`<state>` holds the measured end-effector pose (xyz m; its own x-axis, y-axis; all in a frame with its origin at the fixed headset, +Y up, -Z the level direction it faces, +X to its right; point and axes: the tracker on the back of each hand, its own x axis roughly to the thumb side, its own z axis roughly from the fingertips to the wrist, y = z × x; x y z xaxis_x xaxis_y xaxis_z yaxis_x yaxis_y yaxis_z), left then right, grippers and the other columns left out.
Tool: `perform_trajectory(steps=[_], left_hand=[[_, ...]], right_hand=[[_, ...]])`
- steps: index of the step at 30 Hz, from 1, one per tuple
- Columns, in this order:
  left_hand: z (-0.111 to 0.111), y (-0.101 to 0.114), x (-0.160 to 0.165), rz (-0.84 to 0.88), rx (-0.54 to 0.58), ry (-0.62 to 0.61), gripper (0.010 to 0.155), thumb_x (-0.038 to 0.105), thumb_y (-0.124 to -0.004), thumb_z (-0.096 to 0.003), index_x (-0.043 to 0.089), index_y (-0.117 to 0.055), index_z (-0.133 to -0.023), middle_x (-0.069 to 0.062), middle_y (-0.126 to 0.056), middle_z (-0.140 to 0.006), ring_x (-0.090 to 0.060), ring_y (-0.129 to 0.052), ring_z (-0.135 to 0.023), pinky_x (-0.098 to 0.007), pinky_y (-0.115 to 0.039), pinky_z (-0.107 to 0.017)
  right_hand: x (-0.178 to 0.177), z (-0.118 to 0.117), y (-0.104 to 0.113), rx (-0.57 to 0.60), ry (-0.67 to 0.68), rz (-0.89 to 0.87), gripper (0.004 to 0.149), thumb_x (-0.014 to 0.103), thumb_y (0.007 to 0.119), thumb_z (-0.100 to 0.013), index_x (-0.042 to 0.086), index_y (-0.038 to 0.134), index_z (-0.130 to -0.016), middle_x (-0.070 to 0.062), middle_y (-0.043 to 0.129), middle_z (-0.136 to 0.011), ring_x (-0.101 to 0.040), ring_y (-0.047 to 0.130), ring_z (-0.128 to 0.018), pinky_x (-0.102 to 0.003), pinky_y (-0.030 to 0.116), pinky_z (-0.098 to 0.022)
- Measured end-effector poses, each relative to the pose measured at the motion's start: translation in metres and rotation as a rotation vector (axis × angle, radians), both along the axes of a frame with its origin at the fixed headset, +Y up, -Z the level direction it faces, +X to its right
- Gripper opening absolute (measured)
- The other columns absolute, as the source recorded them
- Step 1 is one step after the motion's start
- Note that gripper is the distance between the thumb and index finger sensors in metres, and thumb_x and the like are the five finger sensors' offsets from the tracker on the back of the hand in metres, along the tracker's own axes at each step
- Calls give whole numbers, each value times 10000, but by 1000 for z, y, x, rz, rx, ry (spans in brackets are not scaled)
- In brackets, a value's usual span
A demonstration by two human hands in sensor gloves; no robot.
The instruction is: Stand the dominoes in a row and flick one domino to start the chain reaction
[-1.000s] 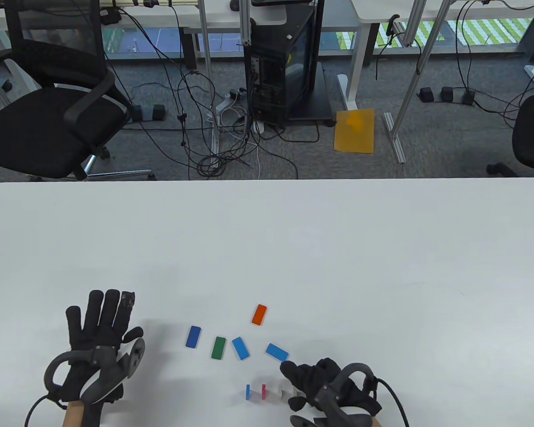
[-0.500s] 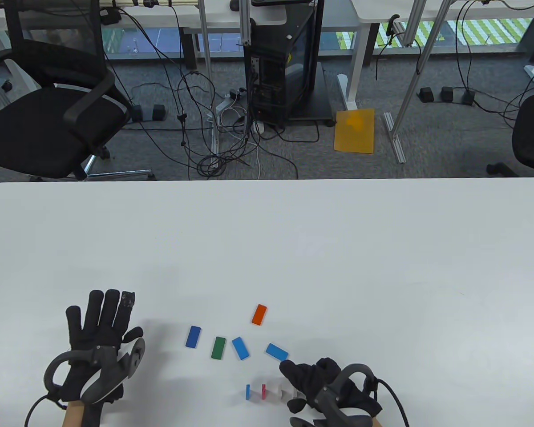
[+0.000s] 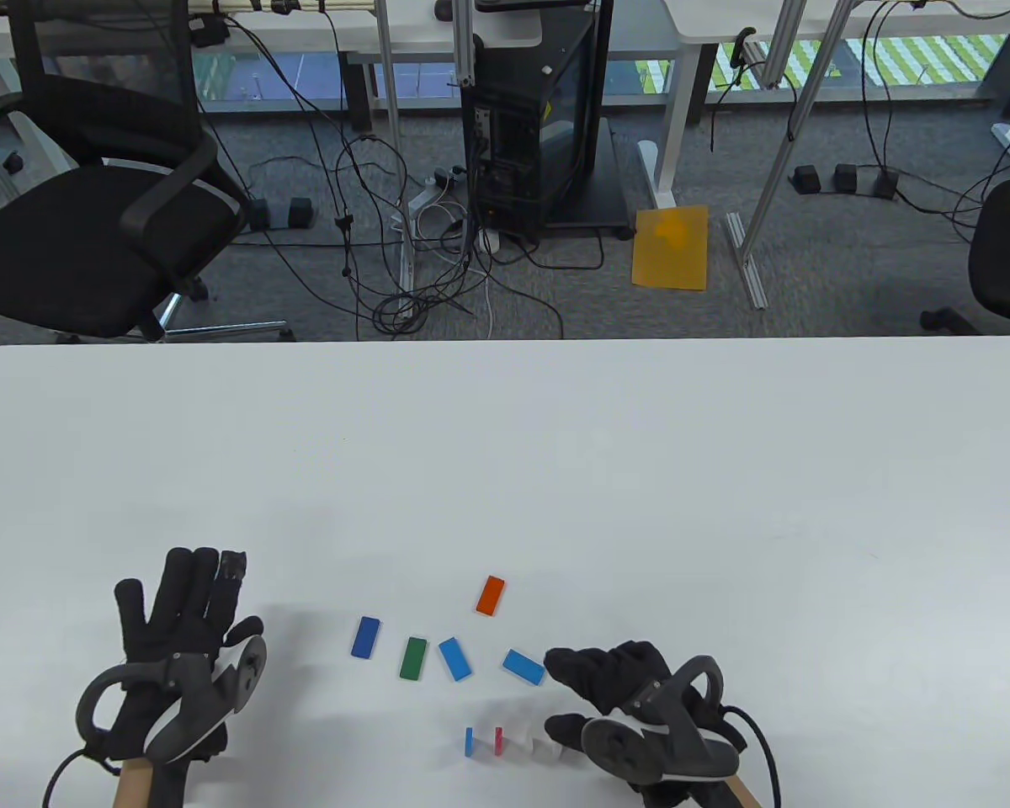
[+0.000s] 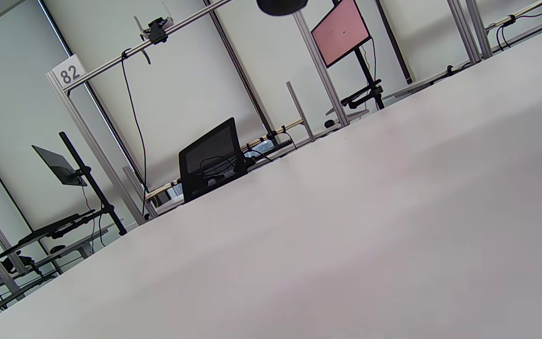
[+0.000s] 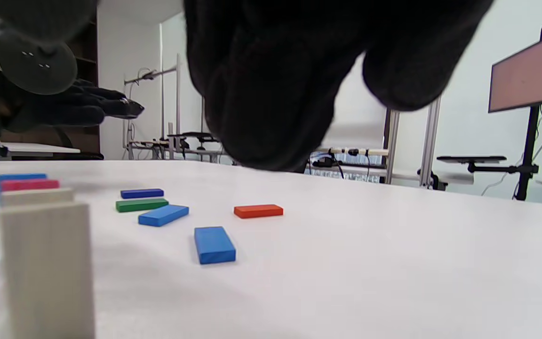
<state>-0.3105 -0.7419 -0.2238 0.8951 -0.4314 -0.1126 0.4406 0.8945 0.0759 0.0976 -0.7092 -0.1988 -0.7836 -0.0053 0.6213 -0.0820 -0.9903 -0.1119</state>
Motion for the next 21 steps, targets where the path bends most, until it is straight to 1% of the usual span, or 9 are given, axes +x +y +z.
perform_trajectory(steps=[1,3,6,8,10,13,15,18,21], left_hand=[[0,-1,0,-4,-8,-2,728,634,-242,-440,376,-251,-1120,105,-456,-1241,-181,-334,-1199,-617,-310,-820],[0,0,-1,-12,-9,2,726,636,-248,-439,382,-261,-1119,106,-460,-1241,-179,-336,-1200,-618,-305,-819],[0,2,-2,-13,0,5,725,639,-250,-439,389,-268,-1119,111,-463,-1241,-180,-340,-1201,-621,-301,-819],[1,3,-3,3,3,1,724,641,-255,-438,395,-272,-1118,112,-465,-1242,-181,-341,-1203,-623,-298,-819],[1,3,-3,9,0,-5,725,646,-262,-435,400,-275,-1118,109,-466,-1244,-189,-346,-1204,-627,-295,-818],[-1,0,-3,33,-33,-20,722,649,-262,-433,411,-272,-1115,108,-462,-1248,-196,-351,-1205,-630,-291,-817],[-1,-1,-3,24,-43,-23,721,650,-263,-432,416,-274,-1114,109,-464,-1247,-197,-348,-1206,-632,-287,-815],[-1,0,-2,7,-30,-24,720,650,-265,-431,418,-267,-1113,110,-461,-1249,-202,-349,-1207,-634,-283,-816],[1,3,-2,31,-15,-41,722,652,-266,-429,419,-233,-1111,104,-448,-1254,-217,-351,-1209,-639,-274,-816]], right_hand=[[-5,-8,2,-15,-8,34,790,625,639,-335,108,765,-918,-51,941,-798,-141,1027,-491,-527,756,-499],[-15,-21,4,-10,-23,84,788,622,664,-323,110,769,-913,-49,943,-793,-142,1027,-491,-528,755,-500],[-35,-39,1,2,-35,202,749,594,706,-314,126,777,-893,-31,951,-773,-129,1031,-475,-519,761,-495],[-54,-48,-8,-11,-12,319,737,592,712,-304,142,771,-885,-6,949,-765,-110,1028,-469,-507,767,-496],[-67,-56,-17,-39,19,394,748,602,704,-291,159,752,-891,12,936,-775,-92,1022,-483,-495,768,-505],[-81,-69,-30,-102,31,442,773,611,707,-273,153,745,-894,4,927,-781,-102,1015,-491,-503,762,-506],[-87,-74,-36,-130,28,464,772,604,721,-265,145,754,-885,-5,932,-769,-109,1013,-482,-507,760,-502],[-96,-73,-41,-89,64,514,751,592,733,-273,153,751,-882,6,931,-765,-97,1012,-479,-499,766,-501],[-104,-67,-47,-58,95,578,723,559,757,-289,156,732,-888,2,914,-777,-94,1003,-493,-500,764,-506]])
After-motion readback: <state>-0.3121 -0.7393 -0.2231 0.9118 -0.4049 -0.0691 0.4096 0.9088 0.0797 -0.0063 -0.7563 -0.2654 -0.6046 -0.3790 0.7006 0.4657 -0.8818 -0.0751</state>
